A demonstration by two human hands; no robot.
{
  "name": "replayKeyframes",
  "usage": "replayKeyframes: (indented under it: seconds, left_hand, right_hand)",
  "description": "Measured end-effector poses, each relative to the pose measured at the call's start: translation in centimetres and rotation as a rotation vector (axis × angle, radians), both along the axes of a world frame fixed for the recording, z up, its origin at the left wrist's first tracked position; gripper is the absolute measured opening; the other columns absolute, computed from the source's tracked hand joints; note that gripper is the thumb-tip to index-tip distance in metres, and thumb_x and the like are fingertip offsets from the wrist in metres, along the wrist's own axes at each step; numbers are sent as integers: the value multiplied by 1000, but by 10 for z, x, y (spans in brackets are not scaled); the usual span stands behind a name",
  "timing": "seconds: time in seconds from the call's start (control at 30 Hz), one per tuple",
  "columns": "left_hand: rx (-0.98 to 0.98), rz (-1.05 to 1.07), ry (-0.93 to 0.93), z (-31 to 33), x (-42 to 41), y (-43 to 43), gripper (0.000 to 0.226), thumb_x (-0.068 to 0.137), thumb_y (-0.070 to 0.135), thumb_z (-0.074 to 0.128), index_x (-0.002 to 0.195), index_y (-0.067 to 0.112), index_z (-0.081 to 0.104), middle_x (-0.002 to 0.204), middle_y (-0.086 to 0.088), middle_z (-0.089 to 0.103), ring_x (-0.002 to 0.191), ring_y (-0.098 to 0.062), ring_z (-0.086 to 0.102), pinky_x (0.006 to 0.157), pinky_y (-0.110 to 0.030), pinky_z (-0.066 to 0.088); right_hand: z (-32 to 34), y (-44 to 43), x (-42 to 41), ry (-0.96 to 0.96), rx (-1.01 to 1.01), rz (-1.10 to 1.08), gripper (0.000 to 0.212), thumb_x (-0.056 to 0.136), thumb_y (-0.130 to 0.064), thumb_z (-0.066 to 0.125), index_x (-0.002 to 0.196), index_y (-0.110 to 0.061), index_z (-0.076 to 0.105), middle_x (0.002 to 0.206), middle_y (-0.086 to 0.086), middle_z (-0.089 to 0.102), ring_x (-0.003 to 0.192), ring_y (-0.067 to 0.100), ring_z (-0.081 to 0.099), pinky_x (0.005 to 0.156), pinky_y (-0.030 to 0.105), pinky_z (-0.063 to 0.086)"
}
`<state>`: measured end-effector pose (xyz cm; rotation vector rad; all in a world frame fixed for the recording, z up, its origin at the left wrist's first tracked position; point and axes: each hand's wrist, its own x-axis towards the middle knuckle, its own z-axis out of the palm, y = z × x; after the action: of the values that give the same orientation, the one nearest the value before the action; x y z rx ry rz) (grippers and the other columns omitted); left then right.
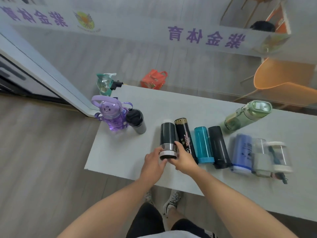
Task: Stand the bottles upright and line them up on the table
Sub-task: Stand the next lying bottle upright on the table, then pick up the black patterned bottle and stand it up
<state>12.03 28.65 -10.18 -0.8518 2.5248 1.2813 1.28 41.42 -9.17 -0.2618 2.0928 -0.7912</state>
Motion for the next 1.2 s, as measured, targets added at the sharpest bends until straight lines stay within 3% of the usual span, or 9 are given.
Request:
replayKeyframes:
  seconds: [0.1, 0.23, 0.33, 0.47, 0.57, 0.67, 0.83, 1.0, 1.2]
  left_hand:
    - [-90, 39, 113, 20, 4, -5, 44, 92, 34, 63, 127, 40, 39, 114, 10, 57, 110, -12, 43, 83, -28, 40]
    - [-186, 22, 200, 46, -1, -13, 50, 92, 31, 63, 135, 41, 39, 117, 4, 55, 113, -13, 40, 88, -28, 41]
    - [-253, -34, 229, 62, -16, -21, 47, 95, 32, 59, 138, 39, 41, 124, 1, 52, 118, -16, 38, 87, -26, 39]
    - [-384, -140, 212, 72, -36, -35, 39, 99, 31, 54, 137, 31, 48, 132, -7, 52, 122, -27, 42, 95, -36, 46]
    - [-437, -201, 159, 74, -43, -37, 47, 97, 32, 56, 142, 31, 42, 135, -9, 49, 120, -29, 44, 95, -40, 47]
    - [-434, -229, 99, 76, -48, -41, 54, 96, 33, 54, 146, 34, 33, 142, -9, 42, 123, -29, 41, 95, -40, 47]
    - [-380, -86, 166, 76, -44, -37, 52, 93, 27, 61, 138, 21, 36, 133, -8, 38, 113, -27, 44, 85, -41, 52]
    - [-231, -194, 100, 42, -20, -17, 27, 95, 30, 56, 119, 18, 49, 119, 0, 52, 111, -21, 51, 88, -35, 47]
    - [-26, -287, -104, -4, -17, 22, 31, 94, 33, 54, 122, 27, 42, 127, 4, 52, 107, -15, 53, 85, -32, 47]
  right_hand:
    - [25, 0, -11, -79, -39, 21, 91, 81, -46, 73, 154, -40, 18, 105, -1, 68, 76, 15, 71, 61, 26, 56]
    - [54, -6, -26, -153, -129, -28, 82, 80, -55, 69, 150, -34, 33, 102, 2, 70, 73, 15, 67, 61, 27, 56]
    - [66, -16, -36, -181, -221, -128, 53, 86, -48, 67, 133, -26, 56, 86, 4, 67, 60, 13, 56, 55, 27, 48]
    - [75, -30, -49, -156, -293, -186, 27, 95, -36, 62, 120, -27, 64, 86, 5, 63, 67, 14, 54, 60, 30, 47]
    - [80, -38, -55, -157, -265, -209, 31, 99, -31, 56, 130, -34, 53, 90, 4, 63, 72, 16, 56, 60, 29, 50]
    - [84, -46, -62, -123, -270, -223, 43, 101, -25, 55, 143, -26, 47, 90, 4, 64, 74, 17, 58, 63, 32, 51]
    - [81, -37, -62, -1, -211, -225, 45, 101, -19, 53, 146, -16, 47, 117, 9, 65, 76, 19, 66, 60, 27, 53]
    - [59, 16, -40, 163, -5, -186, 37, 99, -13, 56, 135, -14, 58, 114, 3, 68, 86, 22, 70, 79, 34, 60]
    - [20, 53, -2, 158, 147, -41, 67, 93, -5, 55, 152, -28, 33, 140, 4, 54, 120, 23, 58, 95, 30, 47]
